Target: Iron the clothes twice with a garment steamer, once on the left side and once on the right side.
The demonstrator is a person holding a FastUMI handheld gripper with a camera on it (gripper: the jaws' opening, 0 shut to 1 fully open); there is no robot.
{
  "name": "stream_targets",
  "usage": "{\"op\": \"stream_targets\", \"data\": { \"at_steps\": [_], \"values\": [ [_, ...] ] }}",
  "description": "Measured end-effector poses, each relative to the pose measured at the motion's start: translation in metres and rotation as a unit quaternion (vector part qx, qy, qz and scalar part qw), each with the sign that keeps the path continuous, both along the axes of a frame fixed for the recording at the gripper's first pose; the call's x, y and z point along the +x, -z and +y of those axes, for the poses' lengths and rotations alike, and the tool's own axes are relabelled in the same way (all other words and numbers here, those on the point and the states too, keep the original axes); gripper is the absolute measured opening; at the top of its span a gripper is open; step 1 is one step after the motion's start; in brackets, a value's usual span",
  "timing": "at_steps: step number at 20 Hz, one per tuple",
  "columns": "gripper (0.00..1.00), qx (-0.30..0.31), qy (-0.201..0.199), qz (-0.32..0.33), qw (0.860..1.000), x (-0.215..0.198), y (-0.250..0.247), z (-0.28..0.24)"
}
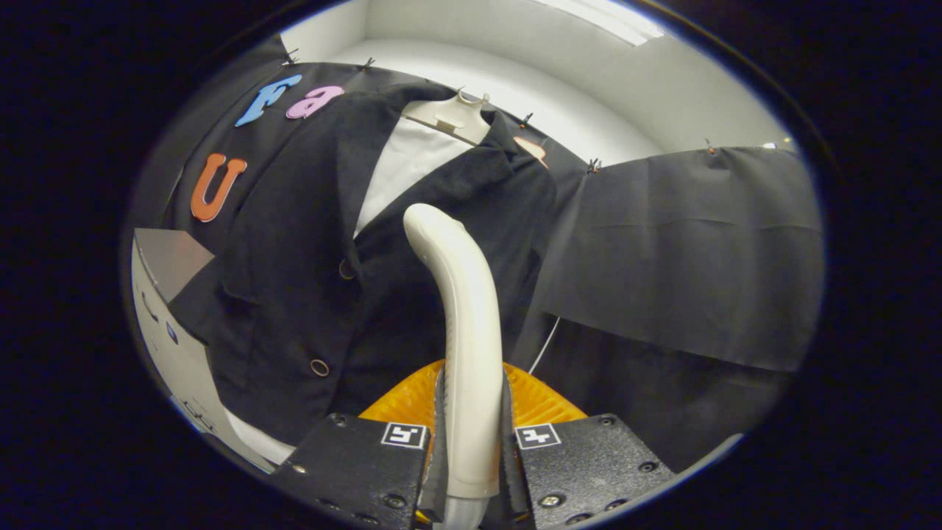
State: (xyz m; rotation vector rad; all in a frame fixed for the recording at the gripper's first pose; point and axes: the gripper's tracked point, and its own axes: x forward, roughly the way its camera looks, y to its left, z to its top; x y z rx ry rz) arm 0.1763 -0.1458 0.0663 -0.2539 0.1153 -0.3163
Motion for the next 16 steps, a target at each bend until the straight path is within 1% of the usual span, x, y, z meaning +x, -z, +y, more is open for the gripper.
{"op": "stream_targets", "data": {
  "at_steps": [10, 16],
  "values": [
    [0.31, 0.019, -0.004, 0.063, 0.998, -0.025, 0.057, 0.006],
    [0.31, 0.018, -0.010, 0.099, 0.995, -0.038, 0.094, 0.014]
  ]
}}
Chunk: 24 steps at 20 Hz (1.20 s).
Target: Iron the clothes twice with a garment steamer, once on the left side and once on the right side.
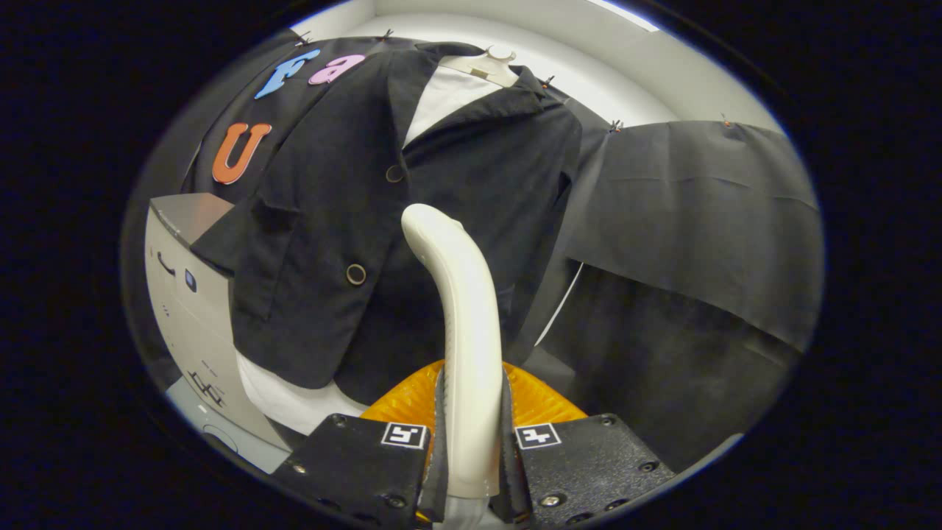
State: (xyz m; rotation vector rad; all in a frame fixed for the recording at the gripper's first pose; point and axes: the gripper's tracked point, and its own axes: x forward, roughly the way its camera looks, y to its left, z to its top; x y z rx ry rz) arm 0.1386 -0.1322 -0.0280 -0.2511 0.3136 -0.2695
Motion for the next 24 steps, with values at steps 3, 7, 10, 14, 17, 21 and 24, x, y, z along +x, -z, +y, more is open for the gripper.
{"op": "stream_targets", "data": {
  "at_steps": [3, 7, 10, 14, 17, 21, 24],
  "values": [
    [0.31, -0.005, 0.002, 0.016, 1.000, -0.008, 0.017, 0.002],
    [0.31, -0.003, 0.005, 0.029, 1.000, -0.017, 0.031, 0.005],
    [0.31, 0.004, 0.006, 0.061, 0.998, -0.025, 0.059, 0.007],
    [0.31, 0.004, 0.014, 0.084, 0.996, -0.032, 0.083, 0.001],
    [0.31, 0.004, 0.021, 0.098, 0.995, -0.037, 0.098, -0.001],
    [0.31, -0.001, 0.023, 0.121, 0.992, -0.040, 0.120, -0.003],
    [0.31, 0.006, 0.024, 0.145, 0.989, -0.050, 0.142, 0.002]
  ]
}}
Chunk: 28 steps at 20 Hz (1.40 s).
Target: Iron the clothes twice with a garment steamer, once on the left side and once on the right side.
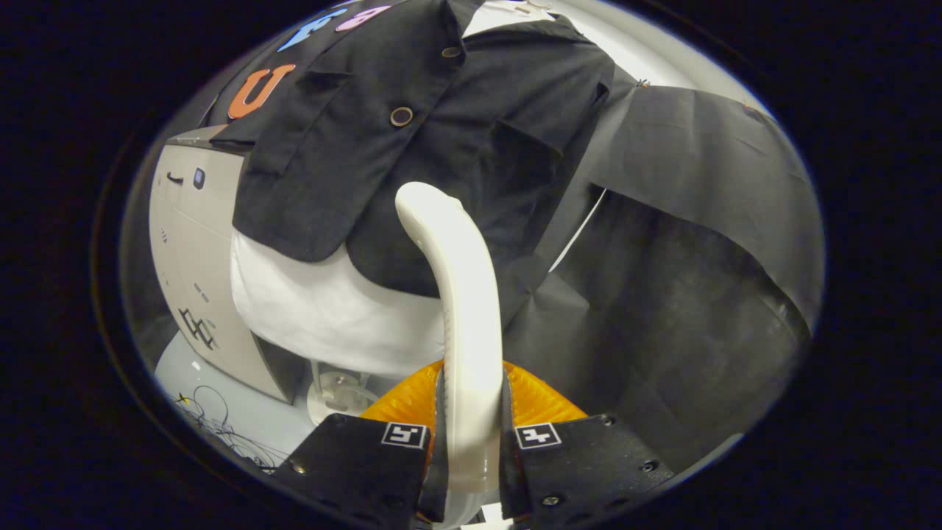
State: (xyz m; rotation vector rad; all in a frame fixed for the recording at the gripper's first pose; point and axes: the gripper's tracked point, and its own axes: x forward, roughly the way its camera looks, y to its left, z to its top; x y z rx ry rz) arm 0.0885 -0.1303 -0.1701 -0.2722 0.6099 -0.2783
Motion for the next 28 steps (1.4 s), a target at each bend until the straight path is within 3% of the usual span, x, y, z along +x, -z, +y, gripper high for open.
{"op": "stream_targets", "data": {
  "at_steps": [10, 16, 28],
  "values": [
    [0.31, 0.023, -0.007, 0.034, 0.999, -0.028, 0.029, 0.018],
    [0.31, 0.049, 0.003, 0.000, 0.999, -0.051, -0.014, 0.026],
    [0.31, 0.065, 0.010, -0.064, 0.996, -0.143, -0.114, 0.028]
  ]
}}
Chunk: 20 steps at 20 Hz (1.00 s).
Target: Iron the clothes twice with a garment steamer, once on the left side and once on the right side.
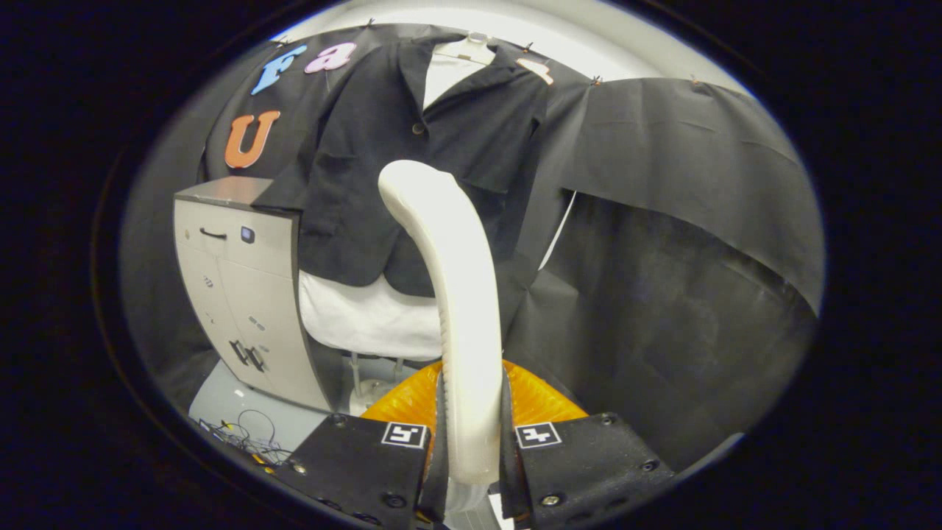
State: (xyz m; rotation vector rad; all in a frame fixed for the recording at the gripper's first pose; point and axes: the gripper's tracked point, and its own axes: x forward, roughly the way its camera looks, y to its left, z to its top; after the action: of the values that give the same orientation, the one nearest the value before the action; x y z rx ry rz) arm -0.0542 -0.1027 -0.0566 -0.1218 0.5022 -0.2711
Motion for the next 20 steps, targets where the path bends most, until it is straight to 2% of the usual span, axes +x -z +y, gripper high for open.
{"op": "stream_targets", "data": {
  "at_steps": [5, 14, 20],
  "values": [
    [0.31, 0.009, -0.014, -0.040, 0.999, -0.047, -0.037, -0.013],
    [0.31, 0.044, -0.060, -0.069, 0.995, -0.167, -0.059, -0.036],
    [0.31, 0.065, -0.064, -0.082, 0.992, -0.206, -0.062, -0.046]
  ]
}}
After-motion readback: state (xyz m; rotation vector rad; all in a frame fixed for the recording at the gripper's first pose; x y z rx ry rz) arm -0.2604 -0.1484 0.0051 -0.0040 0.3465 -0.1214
